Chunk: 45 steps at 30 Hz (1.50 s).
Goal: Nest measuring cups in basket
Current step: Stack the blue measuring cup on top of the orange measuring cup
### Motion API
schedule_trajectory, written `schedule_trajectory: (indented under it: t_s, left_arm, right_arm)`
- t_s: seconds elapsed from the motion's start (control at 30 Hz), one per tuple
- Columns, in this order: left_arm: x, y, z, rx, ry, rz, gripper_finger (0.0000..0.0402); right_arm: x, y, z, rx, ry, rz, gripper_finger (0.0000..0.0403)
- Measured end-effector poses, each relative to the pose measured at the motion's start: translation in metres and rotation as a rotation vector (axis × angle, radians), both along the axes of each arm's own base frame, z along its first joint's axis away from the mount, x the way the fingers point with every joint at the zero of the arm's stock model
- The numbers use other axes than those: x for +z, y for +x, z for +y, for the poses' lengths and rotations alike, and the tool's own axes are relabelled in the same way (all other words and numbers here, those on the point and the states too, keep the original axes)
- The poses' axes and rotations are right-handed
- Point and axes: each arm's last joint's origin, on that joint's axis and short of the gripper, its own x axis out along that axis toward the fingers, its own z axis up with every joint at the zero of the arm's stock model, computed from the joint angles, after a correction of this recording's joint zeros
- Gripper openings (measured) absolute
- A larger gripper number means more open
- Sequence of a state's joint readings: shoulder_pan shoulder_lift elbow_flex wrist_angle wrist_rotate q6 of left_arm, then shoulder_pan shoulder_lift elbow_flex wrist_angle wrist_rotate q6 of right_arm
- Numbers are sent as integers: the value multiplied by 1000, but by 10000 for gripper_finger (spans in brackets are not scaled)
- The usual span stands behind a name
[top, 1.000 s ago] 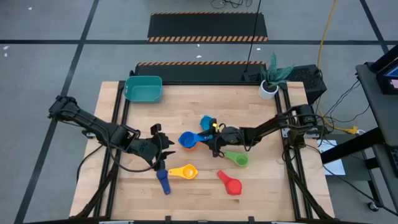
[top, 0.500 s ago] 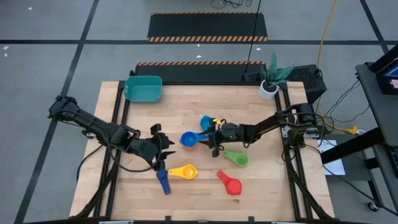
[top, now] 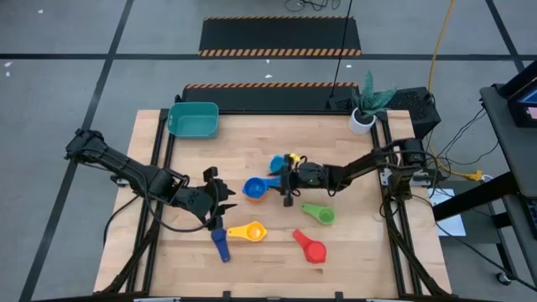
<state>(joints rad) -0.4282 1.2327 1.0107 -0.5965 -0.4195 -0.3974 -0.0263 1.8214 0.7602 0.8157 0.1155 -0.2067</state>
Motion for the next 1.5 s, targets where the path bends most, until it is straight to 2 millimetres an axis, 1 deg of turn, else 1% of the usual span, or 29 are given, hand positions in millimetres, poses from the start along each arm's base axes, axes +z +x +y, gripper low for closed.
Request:
schedule_trajectory:
  t_s: [0.1, 0.17, 0.37, 0.57, 0.7, 0.77, 1.23, 1.4, 1.5]
  left_arm:
    - [0, 0, 0, -2, 1, -5, 172]
    - [1, 1, 0, -4, 2, -7, 172]
    - [1, 1, 0, -6, 1, -13, 172]
    - [1, 1, 0, -5, 1, -13, 172]
    - [1, 1, 0, -5, 1, -13, 172]
    - [1, 1, 0, -5, 2, -13, 172]
    - [1, 1, 0, -6, 3, -12, 172]
    - [1, 1, 0, -6, 4, -12, 172]
    - [1, 1, 0, -6, 5, -10, 172]
  right_arm:
    - [3, 1, -12, -149, 41, -27, 183]
    - [1, 0, -17, -169, 50, -10, 184]
    - [-9, -4, -22, -149, 52, 108, 158]
    - [-11, -6, -22, -96, 56, 142, 125]
    - [-16, -8, -22, -84, 43, 200, 112]
    - [-17, -8, -21, -44, 56, 210, 107]
    - [-17, -8, -15, 121, 131, 205, 102]
    - [-15, -8, -15, 116, 130, 204, 102]
    - [-5, -11, -15, 14, 126, 194, 102]
